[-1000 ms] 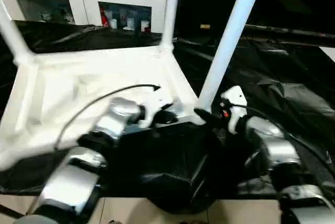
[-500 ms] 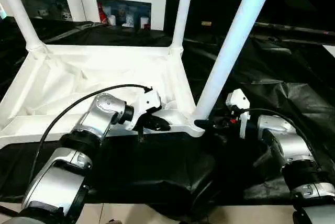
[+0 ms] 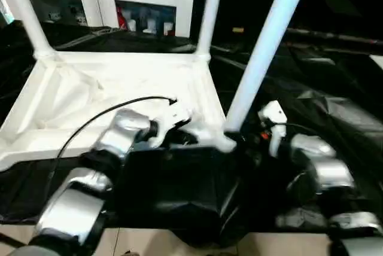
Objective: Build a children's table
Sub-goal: Rotate leg to tighten
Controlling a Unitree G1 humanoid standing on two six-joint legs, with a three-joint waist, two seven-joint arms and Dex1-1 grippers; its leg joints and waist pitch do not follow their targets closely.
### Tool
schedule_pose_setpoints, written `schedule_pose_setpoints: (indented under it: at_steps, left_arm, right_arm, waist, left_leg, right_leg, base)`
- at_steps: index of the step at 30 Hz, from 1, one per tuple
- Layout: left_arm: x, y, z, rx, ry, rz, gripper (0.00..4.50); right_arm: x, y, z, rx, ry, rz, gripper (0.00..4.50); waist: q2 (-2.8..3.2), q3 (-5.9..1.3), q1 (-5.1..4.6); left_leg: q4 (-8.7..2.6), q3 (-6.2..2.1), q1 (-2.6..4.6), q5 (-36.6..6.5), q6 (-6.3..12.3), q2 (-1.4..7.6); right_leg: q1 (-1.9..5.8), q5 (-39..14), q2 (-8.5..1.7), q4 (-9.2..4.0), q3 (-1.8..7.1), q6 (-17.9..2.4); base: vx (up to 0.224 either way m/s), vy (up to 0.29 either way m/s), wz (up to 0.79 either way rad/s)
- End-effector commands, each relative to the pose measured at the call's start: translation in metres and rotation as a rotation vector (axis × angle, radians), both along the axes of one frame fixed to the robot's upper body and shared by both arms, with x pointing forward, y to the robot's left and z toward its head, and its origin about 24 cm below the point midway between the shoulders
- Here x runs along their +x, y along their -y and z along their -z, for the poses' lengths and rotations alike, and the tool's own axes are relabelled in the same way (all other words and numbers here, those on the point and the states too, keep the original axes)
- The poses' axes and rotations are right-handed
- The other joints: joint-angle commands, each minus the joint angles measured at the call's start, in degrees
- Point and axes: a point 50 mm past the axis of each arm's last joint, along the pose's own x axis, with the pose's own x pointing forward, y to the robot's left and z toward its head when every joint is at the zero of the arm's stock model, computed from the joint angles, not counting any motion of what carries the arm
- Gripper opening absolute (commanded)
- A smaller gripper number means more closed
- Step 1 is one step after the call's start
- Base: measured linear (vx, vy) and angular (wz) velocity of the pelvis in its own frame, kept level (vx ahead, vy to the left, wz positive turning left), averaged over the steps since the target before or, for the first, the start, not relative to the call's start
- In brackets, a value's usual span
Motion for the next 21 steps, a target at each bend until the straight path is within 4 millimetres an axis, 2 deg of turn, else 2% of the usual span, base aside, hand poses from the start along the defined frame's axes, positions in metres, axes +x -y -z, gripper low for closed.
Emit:
schedule_pose_setpoints:
  at_steps: [1, 2, 3, 4, 6, 7, 9, 11, 12, 15, 16, 18, 19, 20, 21]
  left_arm:
    - [-0.003, 0.013, 0.015, 0.009, -0.034, -0.08, 0.0]
    - [-0.005, 0.023, 0.015, 0.001, -0.035, -0.064, 0.0]
    - [-0.007, 0.029, 0.016, -0.005, -0.035, -0.052, 0.0]
    - [-0.012, 0.046, 0.017, -0.022, -0.044, -0.007, 0.0]
    - [-0.019, 0.061, 0.02, -0.031, -0.054, 0.04, 0.0]
    - [-0.021, 0.065, 0.02, -0.034, -0.059, 0.058, 0.0]
    - [-0.023, 0.07, 0.022, -0.033, -0.059, 0.075, 0.0]
    - [-0.024, 0.069, 0.023, -0.021, -0.061, 0.08, 0.0]
    - [-0.024, 0.068, 0.023, -0.02, -0.062, 0.08, 0.0]
    - [-0.022, 0.058, 0.025, 0.007, -0.065, 0.077, 0.0]
    - [-0.022, 0.053, 0.026, 0.02, -0.069, 0.081, 0.0]
    - [-0.022, 0.039, 0.026, 0.046, -0.086, 0.117, 0.0]
    - [-0.022, 0.039, 0.026, 0.046, -0.086, 0.117, 0.0]
    - [-0.023, 0.029, 0.026, 0.054, -0.1, 0.162, 0.0]
    - [-0.024, 0.026, 0.025, 0.055, -0.103, 0.18, 0.0]
  right_arm:
    - [-0.005, -0.014, 0.023, -0.02, -0.116, 0.076, 1.96]
    - [-0.003, -0.019, 0.025, -0.017, -0.123, 0.136, 1.96]
    - [-0.002, -0.023, 0.027, -0.017, -0.129, 0.177, 1.96]
    - [0.001, -0.035, 0.028, -0.02, -0.139, 0.254, 1.96]
    - [0.003, -0.051, 0.026, -0.017, -0.131, 0.265, 1.96]
    - [0.004, -0.057, 0.025, -0.018, -0.119, 0.254, 1.96]
    - [0.005, -0.064, 0.021, -0.032, -0.083, 0.232, 1.96]
    - [0.006, -0.065, 0.017, -0.035, -0.032, 0.199, 1.96]
    - [0.006, -0.064, 0.016, -0.033, -0.031, 0.198, 2.52]
    - [0.007, -0.057, 0.012, 0.013, -0.022, 0.185, 2.72]
    - [0.008, -0.053, 0.01, 0.011, -0.008, 0.175, 2.72]
    - [0.006, -0.043, 0.006, 0.019, 0.0, 0.082, 3.02]
    - [0.006, -0.043, 0.006, 0.019, 0.0, 0.082, 3.02]
    - [0.001, -0.034, 0.004, -0.01, 0.017, -0.027, 3.02]
    - [0.0, -0.031, 0.003, -0.024, 0.025, -0.062, 3.02]
  waist:
    - [0.26, -1.97, -0.18]
    - [0.67, -2.0, -0.19]
    - [0.44, -1.97, -0.5]
    - [0.74, -2.04, -0.64]
    - [0.85, -2.03, -0.81]
    - [0.75, -1.98, -0.97]
    - [0.78, -1.88, -1.16]
    - [0.55, -1.92, -1.3]
    - [0.58, -1.96, -1.36]
    - [0.54, -2.0, -1.3]
    - [0.37, -2.01, -1.26]
    - [0.42, -2.15, -0.98]
    - [0.4, -2.18, -0.9]
    - [0.32, -2.32, -0.65]
    - [0.27, -2.4, -0.61]
  left_leg:
    - [-4.49, -1.43, 0.55, -19.6, -0.29, 1.82]
    - [-4.58, -1.49, 0.65, -20.0, -0.41, 1.83]
    - [-4.7, -1.5, 0.44, -20.3, -0.62, 1.82]
    - [-4.81, -1.58, 0.47, -20.8, -1.05, 1.78]
    - [-4.89, -1.65, 0.47, -21.5, -1.15, 1.69]
    - [-4.8, -1.54, 0.67, -22.6, -0.95, 1.61]
    - [-4.83, -1.66, 0.56, -24.0, -0.62, 1.51]
    - [-4.77, -1.69, 0.61, -24.6, -0.28, 1.49]
    - [-4.77, -1.72, 0.55, -24.4, -0.06, 1.51]
    - [-4.8, -1.62, 0.51, -23.6, 0.45, 1.64]
    - [-4.78, -1.53, 0.48, -23.3, 0.55, 1.63]
    - [-4.75, -1.35, 0.27, -21.2, 1.11, 1.72]
    - [-4.76, -1.32, 0.21, -20.7, 1.4, 1.73]
    - [-4.66, -1.26, -0.23, -18.4, 2.54, 1.71]
    - [-4.57, -1.18, -0.28, -17.4, 2.82, 1.79]
  right_leg:
    - [1.35, -28.8, -3.3, -5.45, 2.12, -7.1]
    - [1.27, -28.4, -3.26, -5.47, 2.09, -7.1]
    - [1.26, -27.8, -3.14, -5.57, 2.05, -6.8]
    - [1.23, -27.4, -3.11, -5.59, 2.01, -6.8]
    - [1.18, -27.3, -3.06, -5.74, 1.94, -6.6]
    - [0.87, -27.4, -2.97, -5.93, 1.98, -6.5]
    - [0.9, -29.1, -3.01, -6.18, 1.88, -6.0]
    - [0.8, -30.3, -3.09, -6.4, 1.83, -5.4]
    - [0.83, -30.1, -3.14, -6.39, 1.88, -5.5]
    - [0.82, -28.1, -3.05, -6.19, 2.03, -6.1]
    - [0.83, -27.5, -3.04, -6.16, 2.06, -6.3]
    - [1.14, -23.7, -3.07, -5.68, 2.25, -7.7]
    - [1.3, -22.8, -3.03, -5.56, 2.25, -8.0]
    - [1.85, -19.7, -3.1, -5.12, 2.28, -8.8]
    - [1.95, -18.3, -3.12, -4.94, 2.34, -9.2]
  base:
    - [0.0, 0.0, 0.0]
    - [0.0, 0.0, 0.0]
    - [0.0, 0.0, 0.0]
    - [0.0, 0.0, 0.0]
    - [0.0, 0.0, 0.0]
    - [0.0, 0.0, 0.0]
    - [0.0, 0.0, 0.0]
    - [0.0, 0.0, 0.0]
    - [0.0, 0.0, 0.0]
    - [0.0, 0.0, 0.0]
    - [0.0, 0.0, 0.0]
    - [0.0, 0.0, 0.0]
    - [0.0, 0.0, 0.0]
    - [0.0, 0.0, 0.0]
    - [0.0, 0.0, 0.0]
